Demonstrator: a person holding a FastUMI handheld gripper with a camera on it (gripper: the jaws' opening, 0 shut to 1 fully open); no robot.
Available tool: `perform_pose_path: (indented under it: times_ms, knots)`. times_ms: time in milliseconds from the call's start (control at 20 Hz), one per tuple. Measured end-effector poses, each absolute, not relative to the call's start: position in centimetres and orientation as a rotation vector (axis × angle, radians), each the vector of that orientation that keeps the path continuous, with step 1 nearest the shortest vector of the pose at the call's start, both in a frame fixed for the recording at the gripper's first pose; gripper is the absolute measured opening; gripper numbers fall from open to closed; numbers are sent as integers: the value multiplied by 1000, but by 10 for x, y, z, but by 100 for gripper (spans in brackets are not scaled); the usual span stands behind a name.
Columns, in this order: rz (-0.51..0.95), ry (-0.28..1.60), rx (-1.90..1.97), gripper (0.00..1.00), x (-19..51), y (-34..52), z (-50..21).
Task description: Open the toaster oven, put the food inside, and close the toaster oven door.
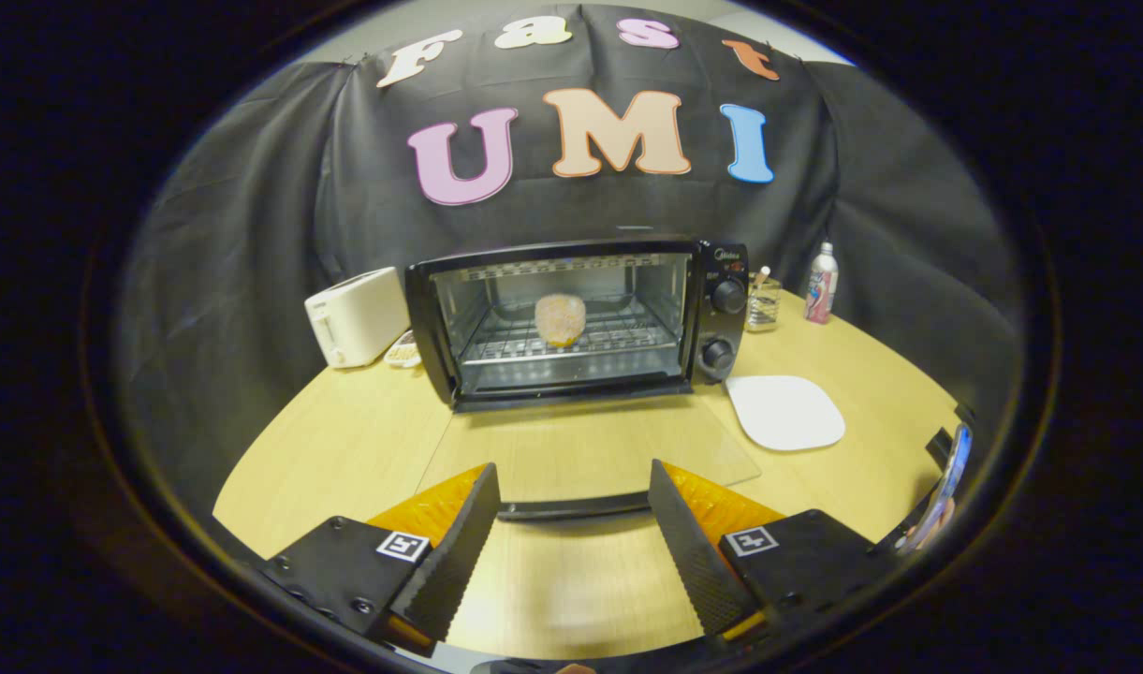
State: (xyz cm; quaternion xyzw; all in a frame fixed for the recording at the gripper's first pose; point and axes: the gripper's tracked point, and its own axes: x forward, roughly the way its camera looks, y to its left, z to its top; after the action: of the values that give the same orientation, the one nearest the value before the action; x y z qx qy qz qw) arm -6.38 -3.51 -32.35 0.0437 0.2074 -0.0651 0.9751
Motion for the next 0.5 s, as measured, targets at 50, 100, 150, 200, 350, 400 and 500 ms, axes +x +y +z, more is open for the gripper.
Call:
perform_pose_path:
  times_ms: [50,100,150,200,350,400,500]
  knots:
    - [-124,426,104,99,-69,-35,-328]
    - [-125,440,109,99,-72,-36,-336]
    - [-136,457,99,99,-75,-40,-342]
    - [-158,468,80,99,-76,-47,-347]
    - [-173,514,56,99,-68,-53,-366]
    - [-158,519,57,99,-63,-50,-368]
    - [-129,520,47,99,-53,-48,-372]
